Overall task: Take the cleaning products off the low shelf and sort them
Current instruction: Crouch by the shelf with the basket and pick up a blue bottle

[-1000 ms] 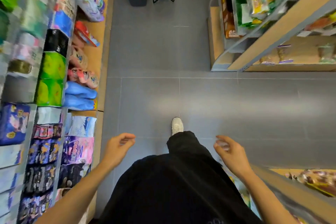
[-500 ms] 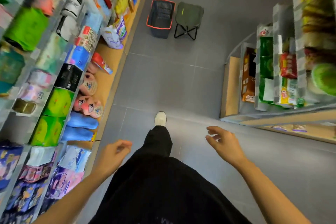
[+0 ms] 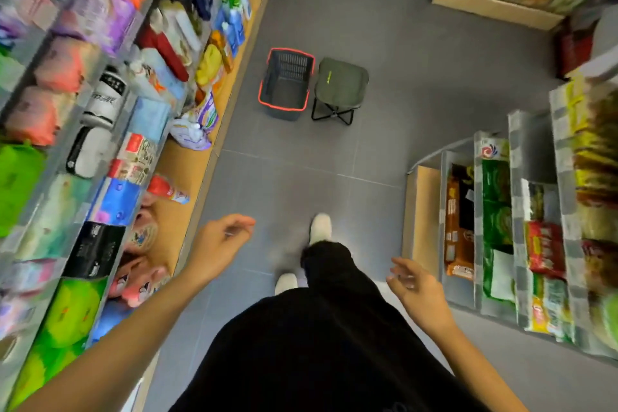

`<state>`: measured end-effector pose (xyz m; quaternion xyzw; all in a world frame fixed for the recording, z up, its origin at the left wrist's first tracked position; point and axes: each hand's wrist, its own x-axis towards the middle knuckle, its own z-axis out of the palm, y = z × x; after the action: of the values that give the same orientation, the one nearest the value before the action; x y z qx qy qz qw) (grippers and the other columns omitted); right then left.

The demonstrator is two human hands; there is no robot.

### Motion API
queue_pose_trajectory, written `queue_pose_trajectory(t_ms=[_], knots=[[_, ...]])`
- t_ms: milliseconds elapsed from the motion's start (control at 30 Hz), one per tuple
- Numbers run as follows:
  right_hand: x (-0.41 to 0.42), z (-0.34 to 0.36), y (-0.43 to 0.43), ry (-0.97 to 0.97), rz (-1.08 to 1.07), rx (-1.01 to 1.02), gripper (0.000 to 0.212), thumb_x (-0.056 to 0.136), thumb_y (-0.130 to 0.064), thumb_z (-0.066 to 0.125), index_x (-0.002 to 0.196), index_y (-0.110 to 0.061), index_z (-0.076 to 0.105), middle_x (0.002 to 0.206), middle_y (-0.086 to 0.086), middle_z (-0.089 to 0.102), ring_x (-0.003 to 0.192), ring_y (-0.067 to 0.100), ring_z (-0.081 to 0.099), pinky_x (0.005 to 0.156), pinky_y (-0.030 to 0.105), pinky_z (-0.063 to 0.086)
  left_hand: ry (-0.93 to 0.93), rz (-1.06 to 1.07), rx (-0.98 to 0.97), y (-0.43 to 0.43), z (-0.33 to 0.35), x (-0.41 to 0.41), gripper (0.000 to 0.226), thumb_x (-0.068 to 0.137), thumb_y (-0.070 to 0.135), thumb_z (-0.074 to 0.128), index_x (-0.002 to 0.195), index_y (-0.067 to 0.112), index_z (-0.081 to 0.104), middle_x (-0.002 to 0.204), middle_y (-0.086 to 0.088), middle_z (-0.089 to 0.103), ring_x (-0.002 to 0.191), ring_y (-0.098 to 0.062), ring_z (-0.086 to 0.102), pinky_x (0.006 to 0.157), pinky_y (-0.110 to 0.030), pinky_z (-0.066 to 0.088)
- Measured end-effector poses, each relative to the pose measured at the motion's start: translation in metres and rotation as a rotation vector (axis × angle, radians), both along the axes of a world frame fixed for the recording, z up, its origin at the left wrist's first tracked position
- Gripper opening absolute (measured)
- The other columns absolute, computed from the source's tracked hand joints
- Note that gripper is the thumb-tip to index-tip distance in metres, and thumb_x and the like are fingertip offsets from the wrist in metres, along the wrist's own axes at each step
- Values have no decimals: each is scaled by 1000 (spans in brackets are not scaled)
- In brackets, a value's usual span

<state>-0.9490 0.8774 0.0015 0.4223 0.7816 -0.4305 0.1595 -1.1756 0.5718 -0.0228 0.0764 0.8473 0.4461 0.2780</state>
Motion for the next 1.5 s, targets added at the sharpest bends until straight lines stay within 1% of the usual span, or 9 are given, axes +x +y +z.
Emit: queue_pose_trajectory(t_ms=[267, 400, 533, 733, 867, 1067, 1200, 1333, 1500], knots=[[-178, -28, 98, 16, 69, -61, 40, 95, -25, 68, 133, -17, 59, 119, 1, 68, 99, 17, 66, 89, 36, 55, -42, 10, -128, 72, -13, -154, 34, 90, 8, 73, 90, 42, 72, 91, 32, 72, 86, 9, 65, 79, -14, 48], [-288, -25, 139, 63, 191, -67, 39, 94, -23, 68, 132, -19, 60, 118, -1, 68, 96, 15, 66, 88, 29, 53, -121, 91, -180, 89, -9, -213, 23, 89, 16, 75, 97, 37, 74, 96, 16, 75, 89, 2, 67, 86, -25, 52], [-397, -17, 169, 81, 301, -68, 39, 94, -23, 69, 132, -19, 61, 116, -5, 68, 96, 15, 67, 92, 36, 54, -177, 197, -139, 111, -1, -268, 21, 80, 34, 72, 100, 30, 75, 99, 9, 75, 95, -6, 68, 85, -24, 49], [-550, -20, 206, 88, 407, -45, 37, 95, -24, 66, 132, -21, 60, 115, -6, 66, 96, 14, 65, 90, 37, 54, -191, 264, -107, 161, -29, -379, 19, 90, 10, 72, 97, 28, 75, 99, 7, 75, 96, -10, 69, 81, -16, 46], [-637, -23, 230, 35, 407, -33, 35, 93, -23, 68, 128, -21, 63, 109, -9, 67, 88, 3, 65, 85, 27, 55, -234, 319, -52, 204, -50, -469, 19, 90, 7, 71, 104, 18, 76, 100, -1, 75, 99, -20, 69, 96, -34, 50], [-748, -13, 279, -25, 486, 25, 39, 91, -22, 73, 129, -16, 64, 106, -3, 69, 88, 11, 67, 87, 24, 51, -177, 369, 27, 258, -49, -588, 21, 89, 12, 71, 96, 31, 74, 94, 14, 72, 82, 13, 62, 73, 0, 39], [-817, -3, 321, -21, 540, 45, 35, 91, -20, 71, 126, -19, 66, 105, -6, 70, 85, 3, 67, 85, 21, 55, -163, 391, 67, 289, -50, -654, 17, 91, 13, 71, 99, 28, 73, 94, 16, 71, 81, 12, 63, 71, -4, 42], [-897, -10, 361, -16, 637, 29, 34, 92, -20, 70, 125, -22, 65, 106, -11, 68, 89, -8, 63, 75, 4, 48, -136, 451, 75, 316, -65, -707, 28, 90, 15, 72, 92, 43, 68, 91, 27, 67, 82, 21, 59, 68, 2, 40], [-1033, -66, 397, -77, 918, -62, 38, 93, -22, 71, 130, -20, 63, 109, -8, 68, 87, 0, 66, 82, 14, 50, -241, 613, -23, 360, -110, -761, 20, 89, 19, 71, 93, 39, 71, 95, 21, 71, 87, 7, 64, 75, -14, 46]])
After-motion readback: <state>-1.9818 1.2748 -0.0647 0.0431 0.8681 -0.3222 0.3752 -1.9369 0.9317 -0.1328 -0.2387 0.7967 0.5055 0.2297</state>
